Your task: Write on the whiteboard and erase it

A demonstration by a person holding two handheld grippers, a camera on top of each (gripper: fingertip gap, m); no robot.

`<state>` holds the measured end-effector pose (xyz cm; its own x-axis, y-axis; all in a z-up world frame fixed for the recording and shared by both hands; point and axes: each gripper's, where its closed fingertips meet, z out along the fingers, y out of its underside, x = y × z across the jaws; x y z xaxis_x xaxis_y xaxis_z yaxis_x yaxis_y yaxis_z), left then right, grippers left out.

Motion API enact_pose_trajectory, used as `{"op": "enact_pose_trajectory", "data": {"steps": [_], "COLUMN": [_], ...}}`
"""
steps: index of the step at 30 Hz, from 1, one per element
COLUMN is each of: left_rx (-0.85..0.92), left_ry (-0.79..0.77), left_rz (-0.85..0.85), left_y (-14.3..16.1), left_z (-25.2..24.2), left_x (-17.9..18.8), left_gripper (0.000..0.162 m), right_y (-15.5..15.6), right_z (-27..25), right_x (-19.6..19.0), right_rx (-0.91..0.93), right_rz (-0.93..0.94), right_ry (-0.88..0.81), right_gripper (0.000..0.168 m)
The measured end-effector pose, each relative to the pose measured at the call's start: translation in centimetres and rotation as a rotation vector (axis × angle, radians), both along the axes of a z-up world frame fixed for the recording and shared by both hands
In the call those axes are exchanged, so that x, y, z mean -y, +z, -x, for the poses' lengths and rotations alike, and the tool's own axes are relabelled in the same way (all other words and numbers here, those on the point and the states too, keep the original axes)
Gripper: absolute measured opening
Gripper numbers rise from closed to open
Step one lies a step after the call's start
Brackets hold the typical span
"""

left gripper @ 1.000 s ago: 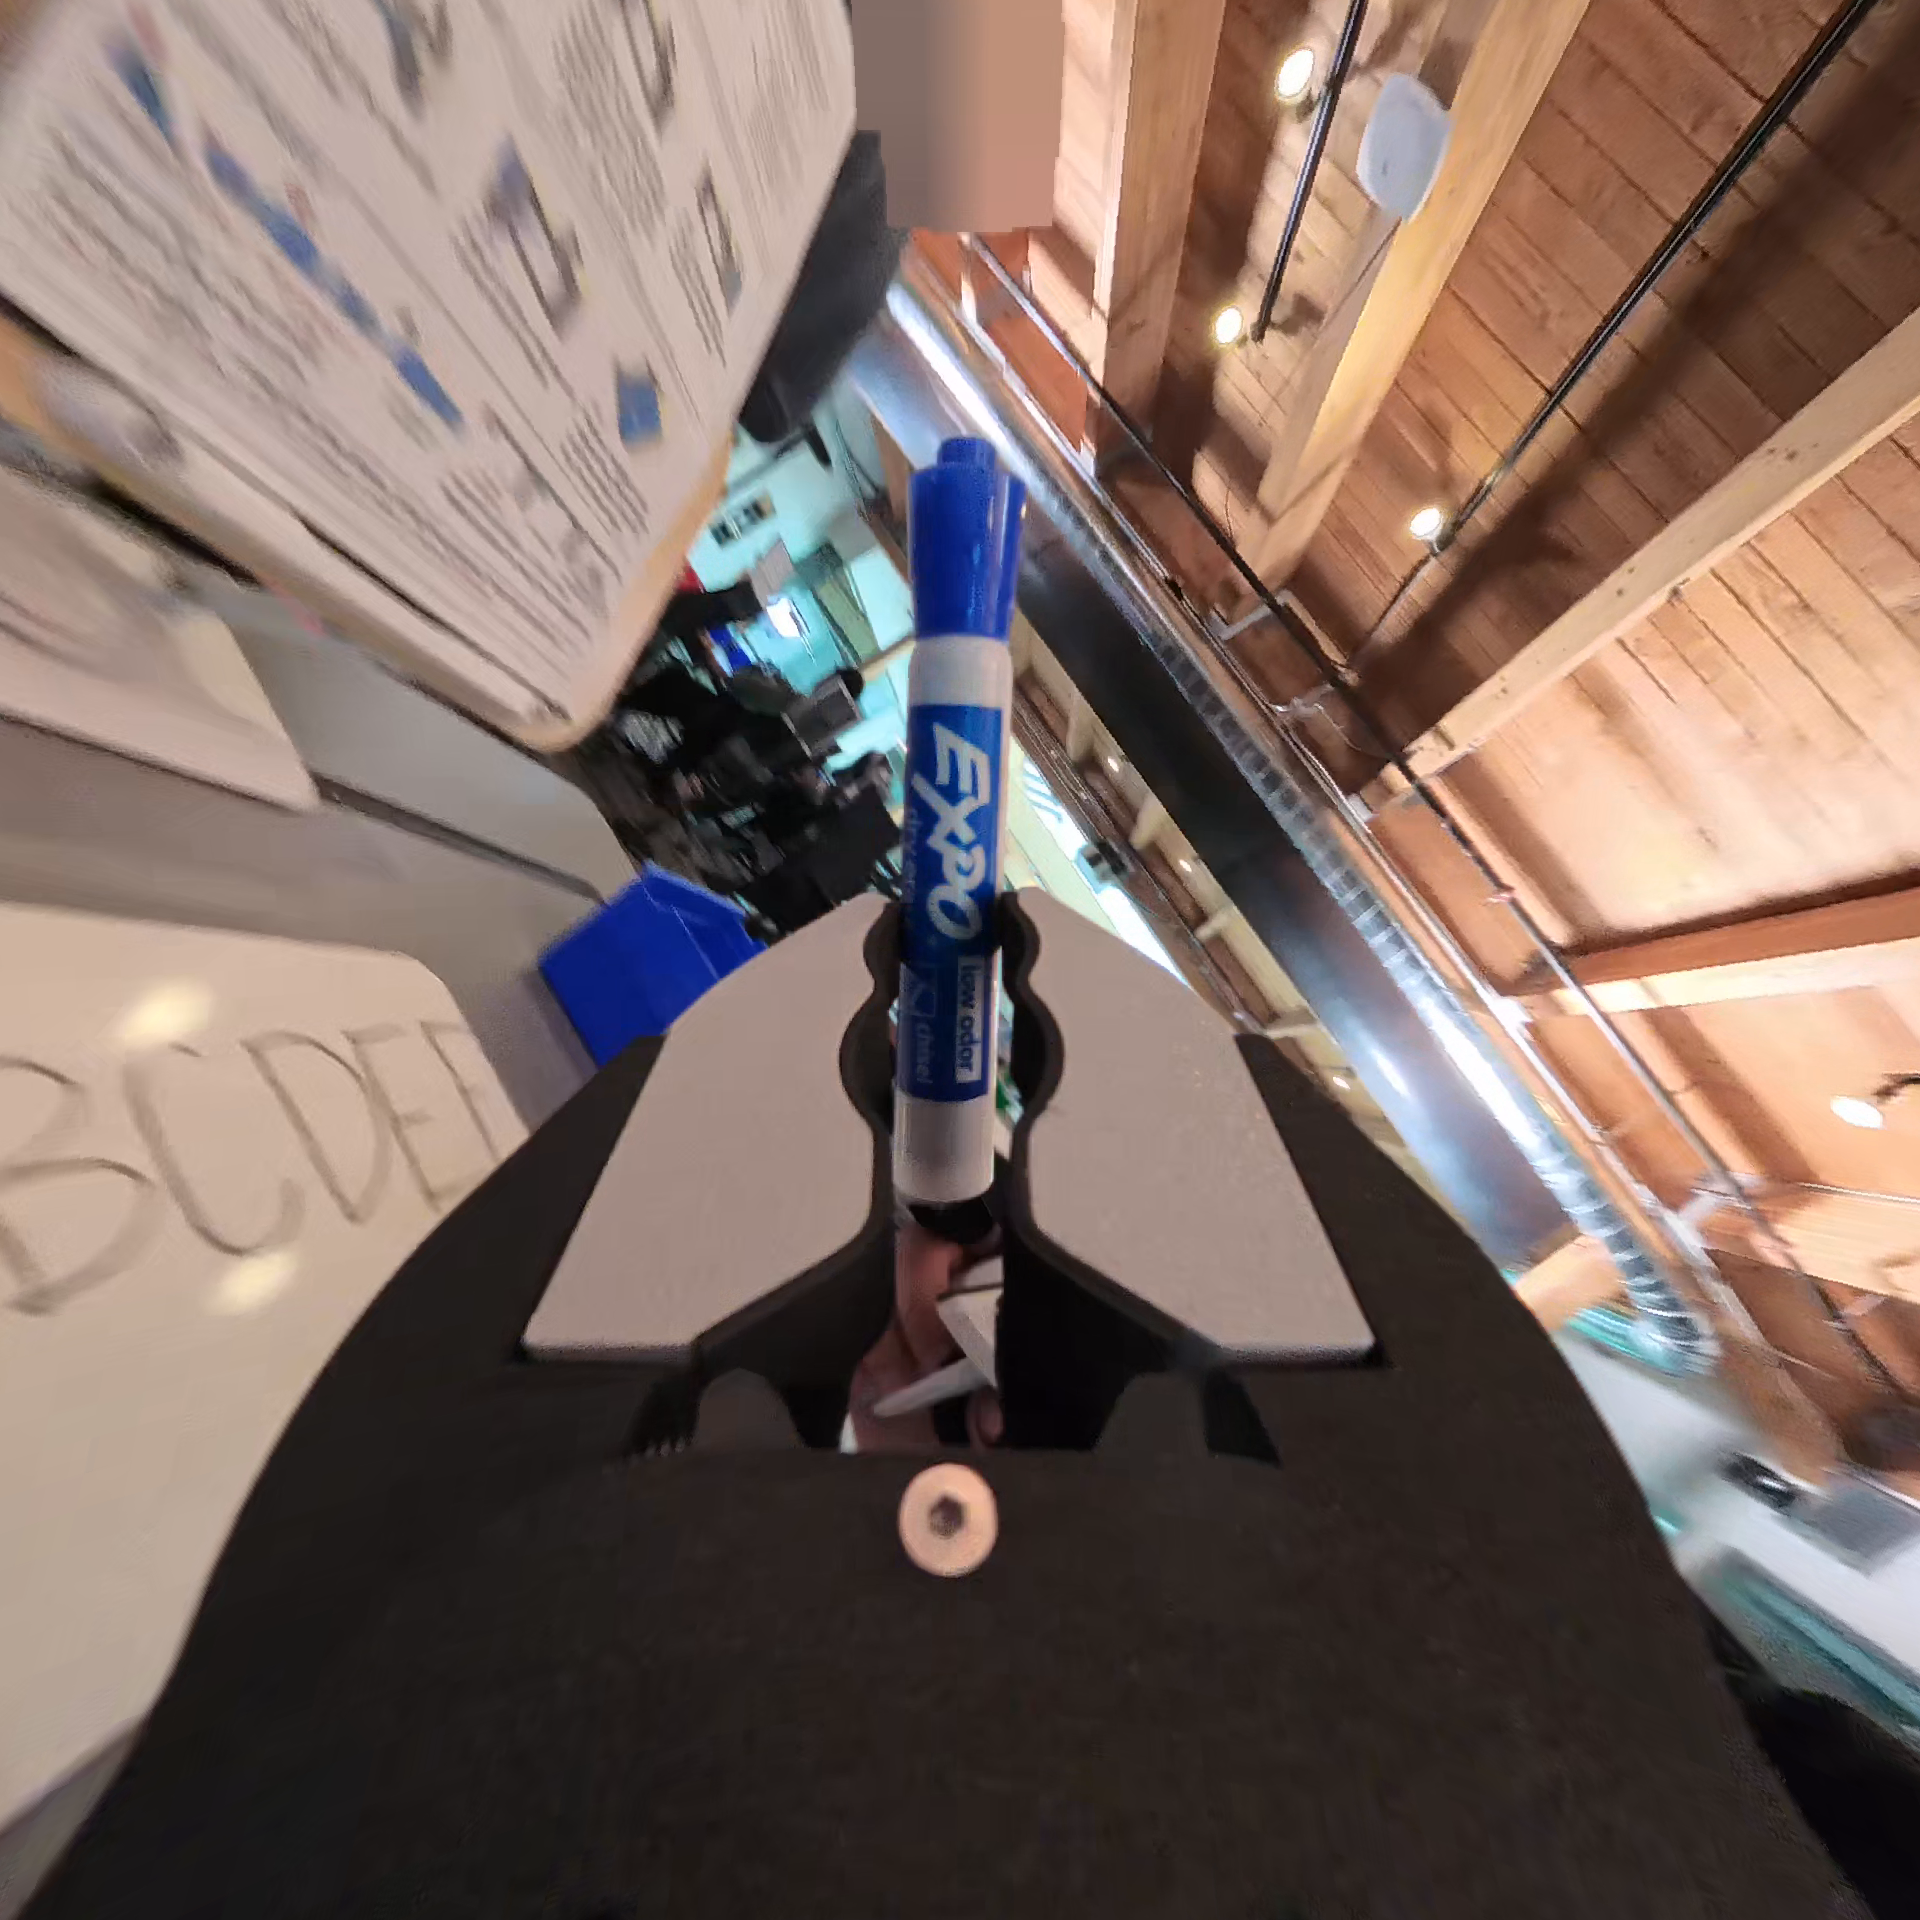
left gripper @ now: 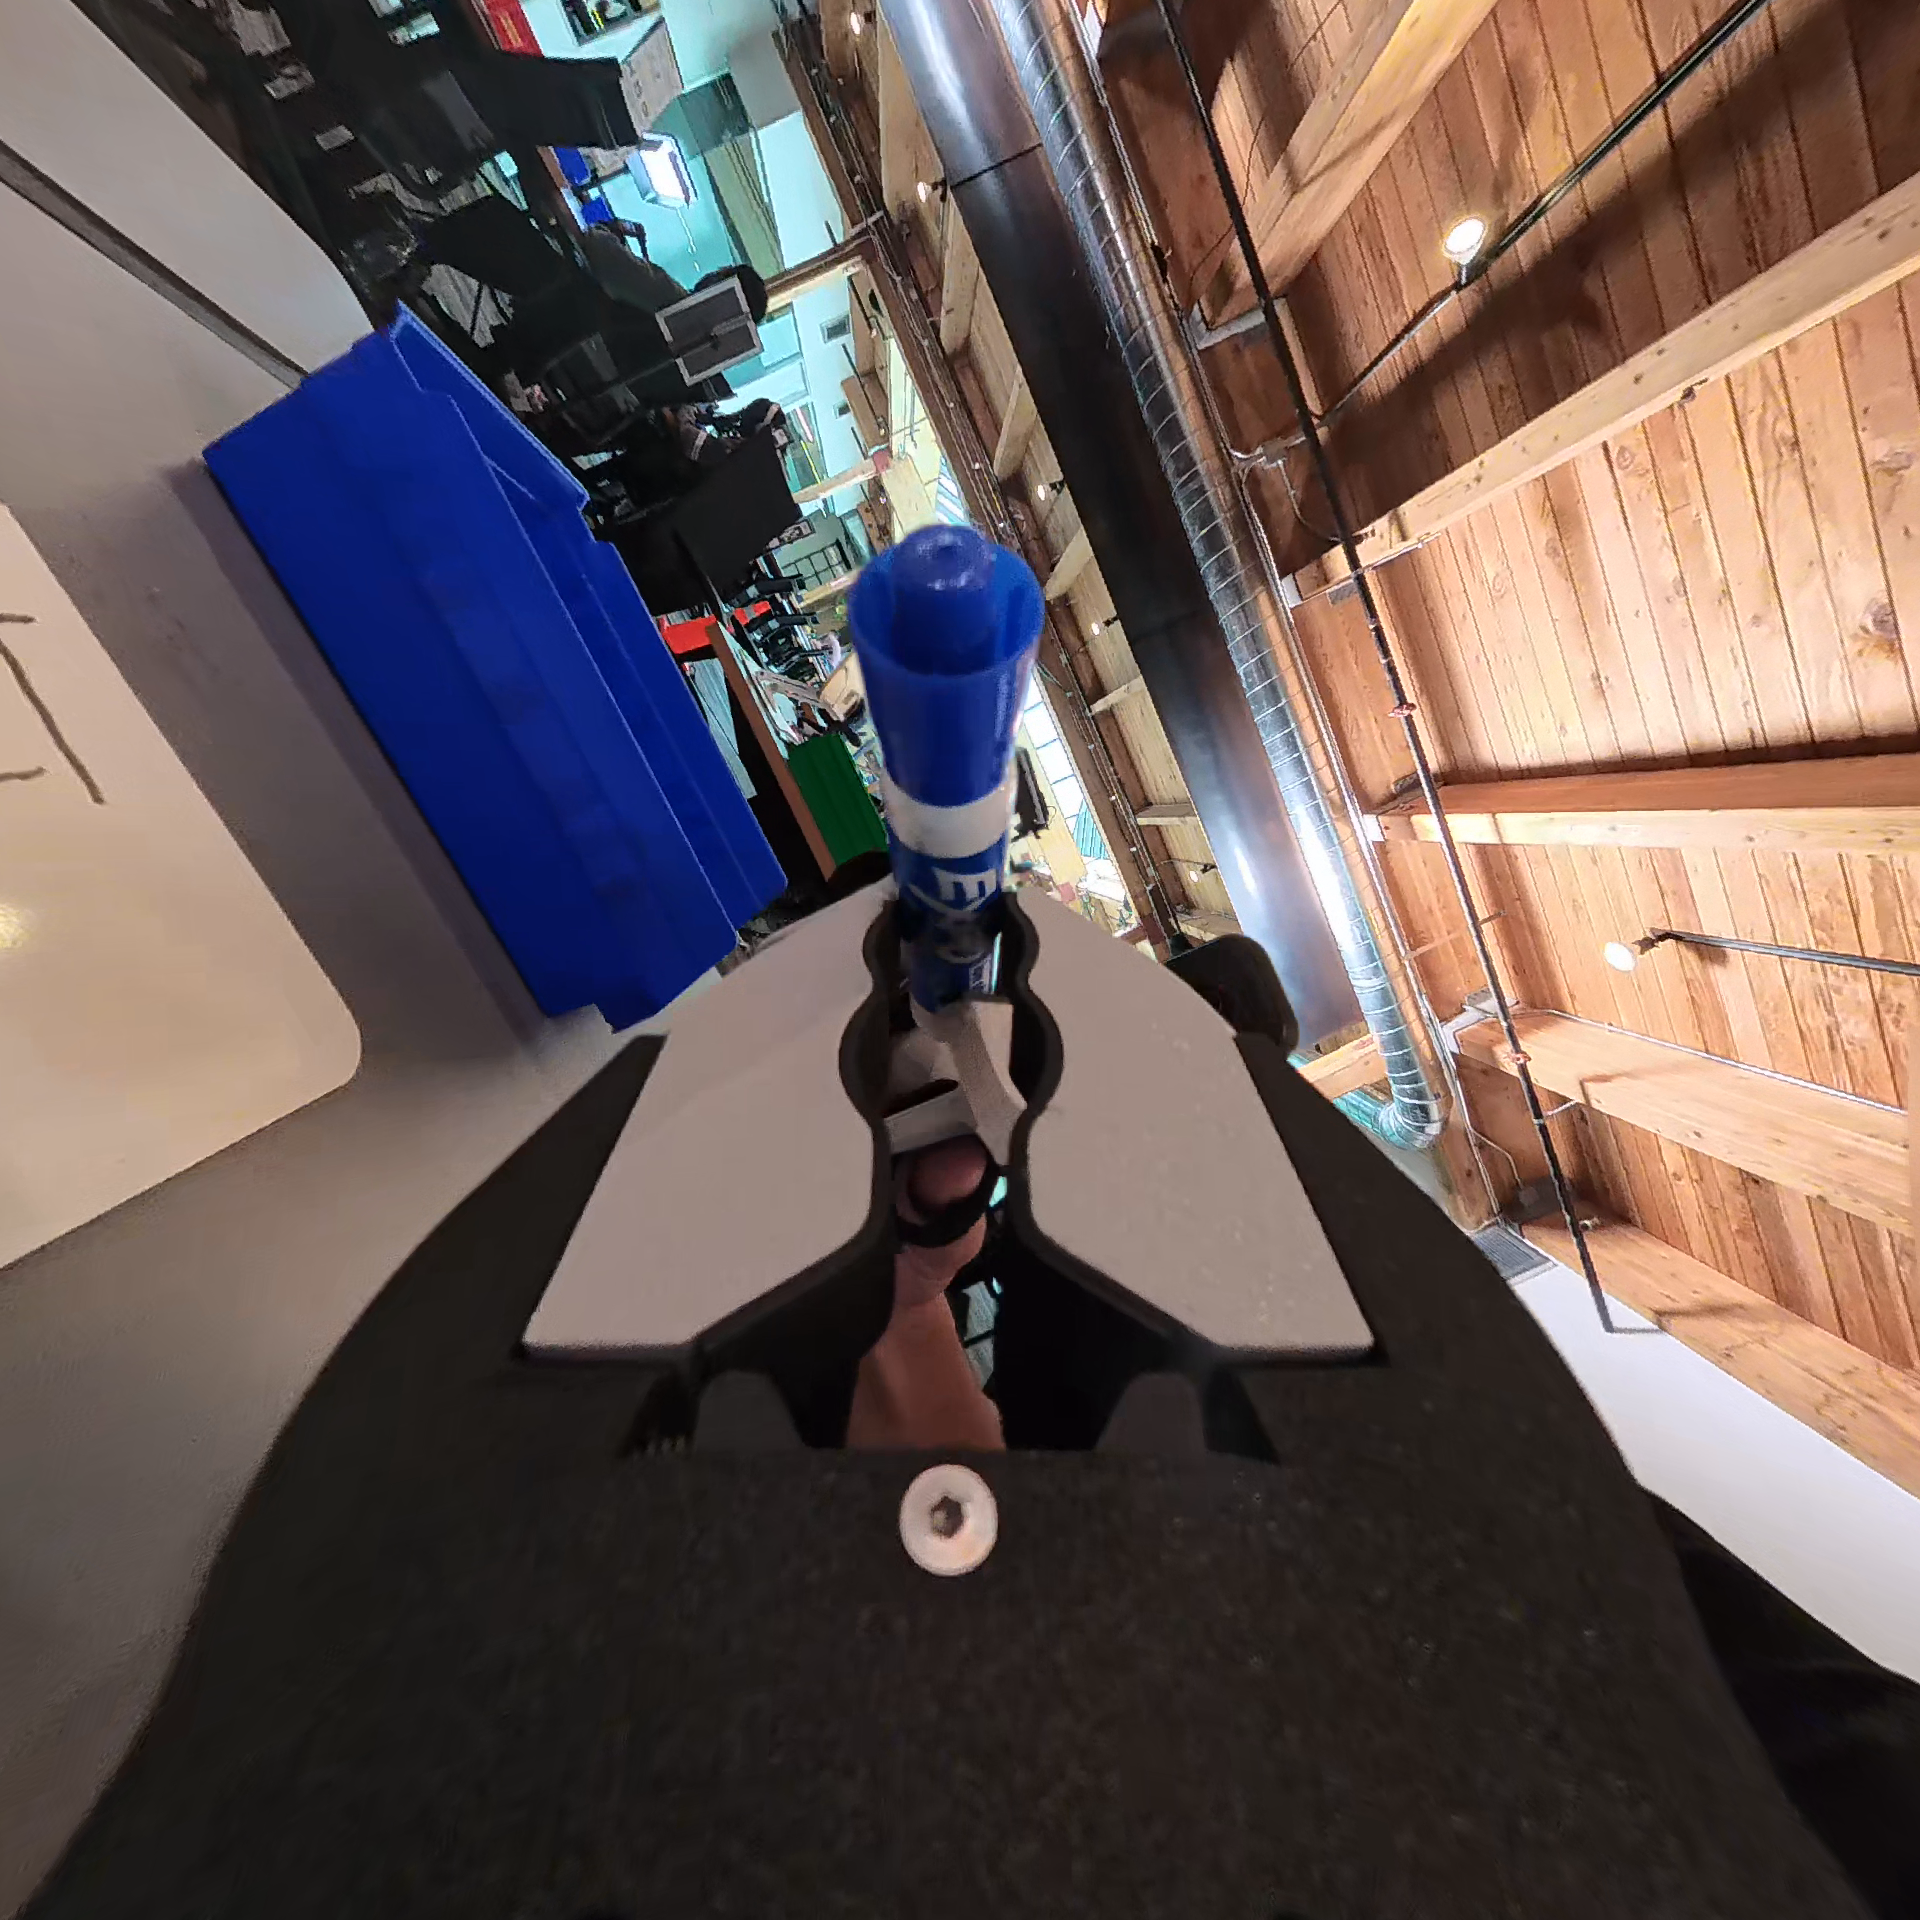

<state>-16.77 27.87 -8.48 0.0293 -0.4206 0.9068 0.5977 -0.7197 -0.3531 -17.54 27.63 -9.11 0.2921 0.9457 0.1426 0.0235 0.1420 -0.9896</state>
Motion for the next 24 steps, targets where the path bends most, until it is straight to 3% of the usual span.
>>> {"op": "enact_pose_trajectory", "data": {"steps": [7,18,21,24], "left_rx": [0.047,-0.133,-0.258,-0.365], "left_ry": [-0.029,-0.107,-0.119,-0.146], "left_rz": [0.009,-0.096,-0.155,-0.283], "left_y": [0.3,-0.2,-0.9,-0.9], "left_z": [-0.5,-1.2,0.0,1.8], "left_x": [0.5,1.9,2.4,2.5], "left_gripper": [0.017,0.018,0.040,0.044], "right_y": [-0.3,-0.1,0.4,0.3], "right_z": [0.2,-0.7,-1.9,-2.8], "right_x": [0.3,1.4,1.3,1.6], "right_rx": [0.021,-0.071,-0.131,-0.144], "right_rz": [-0.024,0.073,0.174,0.278], "right_ry": [0.030,0.136,0.197,0.277], "right_gripper": [0.021,0.021,0.021,0.021]}}
